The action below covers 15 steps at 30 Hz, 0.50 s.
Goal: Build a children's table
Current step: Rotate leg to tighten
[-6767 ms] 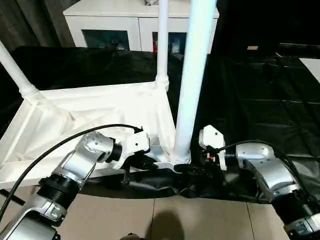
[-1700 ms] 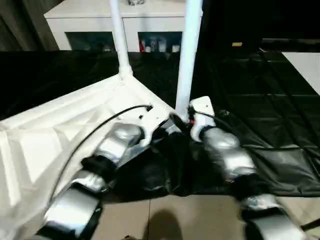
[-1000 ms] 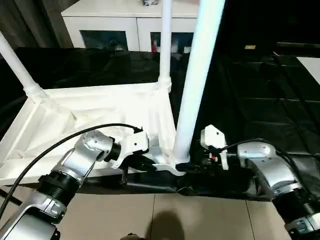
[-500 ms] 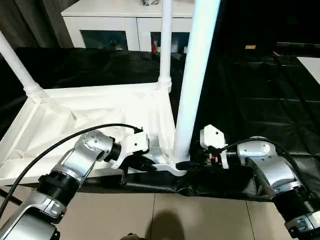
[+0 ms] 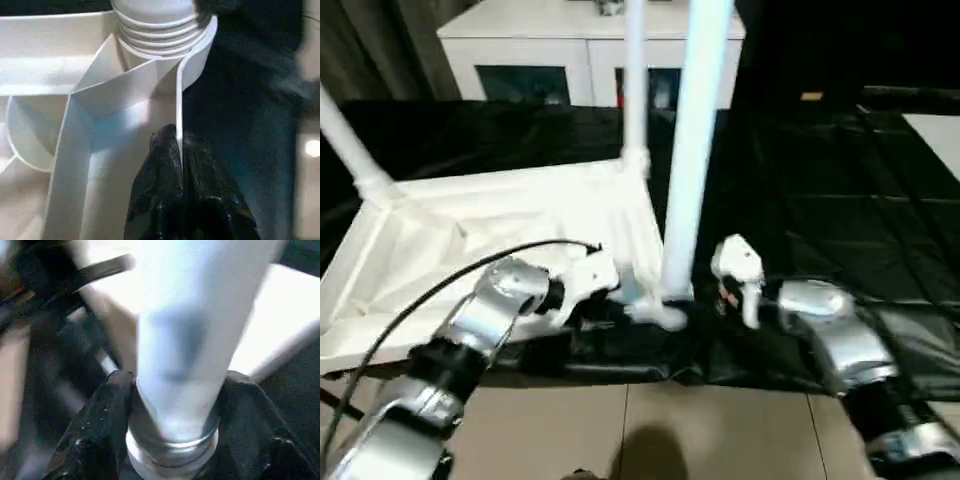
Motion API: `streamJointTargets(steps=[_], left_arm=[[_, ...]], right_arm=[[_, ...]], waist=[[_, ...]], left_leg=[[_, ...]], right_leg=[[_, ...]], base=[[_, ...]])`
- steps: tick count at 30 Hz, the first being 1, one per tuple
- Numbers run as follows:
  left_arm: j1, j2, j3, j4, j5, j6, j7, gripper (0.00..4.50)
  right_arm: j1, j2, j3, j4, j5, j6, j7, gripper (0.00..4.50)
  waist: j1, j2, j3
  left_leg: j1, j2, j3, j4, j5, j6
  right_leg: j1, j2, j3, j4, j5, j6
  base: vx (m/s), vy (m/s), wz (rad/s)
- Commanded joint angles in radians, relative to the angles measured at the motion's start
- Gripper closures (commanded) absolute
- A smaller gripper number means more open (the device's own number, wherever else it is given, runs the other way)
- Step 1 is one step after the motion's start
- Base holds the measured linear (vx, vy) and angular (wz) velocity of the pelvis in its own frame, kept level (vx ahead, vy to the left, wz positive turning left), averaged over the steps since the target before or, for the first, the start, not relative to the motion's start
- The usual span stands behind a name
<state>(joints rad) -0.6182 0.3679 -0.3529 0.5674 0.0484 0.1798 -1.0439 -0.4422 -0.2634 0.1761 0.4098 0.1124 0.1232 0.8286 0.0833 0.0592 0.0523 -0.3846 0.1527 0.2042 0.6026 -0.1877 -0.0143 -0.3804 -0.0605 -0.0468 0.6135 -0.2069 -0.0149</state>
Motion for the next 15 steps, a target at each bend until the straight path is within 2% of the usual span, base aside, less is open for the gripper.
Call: streamJointTargets(steps=[1,2,4,5,6,7,9,10,12,13,14,15], left_arm=[[-0.037,-0.059,0.016,0.044,0.008,0.037,0.124,4.50],[-0.062,-0.097,0.029,0.082,0.014,0.055,0.198,4.50],[-0.073,-0.114,0.034,0.099,0.018,0.060,0.231,4.50],[-0.073,-0.114,0.034,0.099,0.018,0.060,0.231,4.50],[-0.089,-0.143,0.046,0.123,0.016,0.078,0.278,4.50],[-0.102,-0.166,0.057,0.145,0.015,0.089,0.321,4.50],[-0.143,-0.230,0.093,0.222,0.018,0.105,0.438,4.50],[-0.165,-0.258,0.108,0.269,0.028,0.097,0.507,4.50],[-0.178,-0.270,0.115,0.293,0.030,0.092,0.535,4.50],[-0.188,-0.279,0.118,0.309,0.035,0.087,0.553,4.50],[-0.188,-0.279,0.118,0.310,0.035,0.087,0.553,4.50],[-0.192,-0.282,0.113,0.312,0.040,0.073,0.547,4.50]], right_arm=[[-0.022,0.059,-0.012,0.031,-0.017,0.072,-0.154,2.29],[-0.030,0.112,-0.037,0.048,-0.032,0.108,-0.277,2.35],[-0.035,0.132,-0.045,0.060,-0.047,0.115,-0.334,2.40],[-0.035,0.132,-0.045,0.060,-0.047,0.115,-0.334,2.43],[-0.044,0.160,-0.060,0.085,-0.063,0.121,-0.421,2.43],[-0.052,0.184,-0.077,0.107,-0.072,0.126,-0.496,2.48],[-0.083,0.250,-0.131,0.174,-0.085,0.136,-0.683,2.49],[-0.107,0.284,-0.158,0.212,-0.088,0.134,-0.772,2.49],[-0.128,0.295,-0.150,0.236,-0.104,0.118,-0.799,2.49],[-0.147,0.305,-0.144,0.253,-0.117,0.102,-0.816,2.49],[-0.148,0.305,-0.144,0.254,-0.117,0.101,-0.816,2.49],[-0.166,0.310,-0.141,0.266,-0.117,0.088,-0.810,2.49]], waist=[[-0.009,-0.004,-0.056],[-0.013,-0.003,-0.057],[-0.019,-0.004,-0.059],[-0.021,-0.005,-0.059],[-0.024,-0.004,-0.061],[-0.026,-0.003,-0.061],[-0.030,-0.004,-0.061],[-0.030,-0.001,-0.062],[-0.028,0.000,-0.063],[-0.027,0.004,-0.064],[-0.027,0.001,-0.068],[-0.027,0.000,-0.068]], left_leg=[[0.033,0.088,-0.055,-0.088,-0.301,-0.023],[0.030,0.085,-0.057,-0.090,-0.301,-0.028],[0.030,0.085,-0.059,-0.091,-0.305,-0.040],[0.029,0.085,-0.058,-0.091,-0.299,-0.037],[0.026,0.085,-0.054,-0.087,-0.272,-0.022],[0.026,0.082,-0.051,-0.084,-0.259,-0.020],[0.025,0.078,-0.051,-0.084,-0.246,-0.013],[0.031,0.077,-0.051,-0.082,-0.253,-0.018],[0.032,0.078,-0.053,-0.083,-0.256,-0.022],[0.028,0.081,-0.054,-0.085,-0.242,-0.017],[0.024,0.081,-0.054,-0.084,-0.216,-0.007],[0.023,0.081,-0.053,-0.082,-0.204,0.002]], right_leg=[[0.018,-0.104,0.054,-0.087,-0.318,-0.211],[0.019,-0.104,0.053,-0.086,-0.316,-0.205],[0.021,-0.105,0.051,-0.088,-0.306,-0.196],[0.023,-0.107,0.052,-0.087,-0.291,-0.197],[0.023,-0.107,0.056,-0.086,-0.240,-0.204],[0.019,-0.104,0.056,-0.085,-0.219,-0.210],[0.021,-0.103,0.054,-0.086,-0.208,-0.219],[0.017,-0.105,0.055,-0.090,-0.226,-0.219],[0.020,-0.105,0.054,-0.090,-0.228,-0.217],[0.024,-0.102,0.053,-0.085,-0.184,-0.214],[0.030,-0.102,0.052,-0.079,-0.124,-0.216],[0.030,-0.102,0.052,-0.077,-0.095,-0.221]], base=[[0.000,0.000,0.00],[0.000,0.000,0.00],[0.000,0.000,0.00],[0.000,0.000,0.00],[0.000,0.000,0.00],[0.000,0.000,0.00],[0.000,0.000,0.00],[0.000,0.000,0.00],[0.000,0.000,0.00],[0.000,0.000,0.00],[0.000,0.000,0.00],[0.000,0.000,0.00]])
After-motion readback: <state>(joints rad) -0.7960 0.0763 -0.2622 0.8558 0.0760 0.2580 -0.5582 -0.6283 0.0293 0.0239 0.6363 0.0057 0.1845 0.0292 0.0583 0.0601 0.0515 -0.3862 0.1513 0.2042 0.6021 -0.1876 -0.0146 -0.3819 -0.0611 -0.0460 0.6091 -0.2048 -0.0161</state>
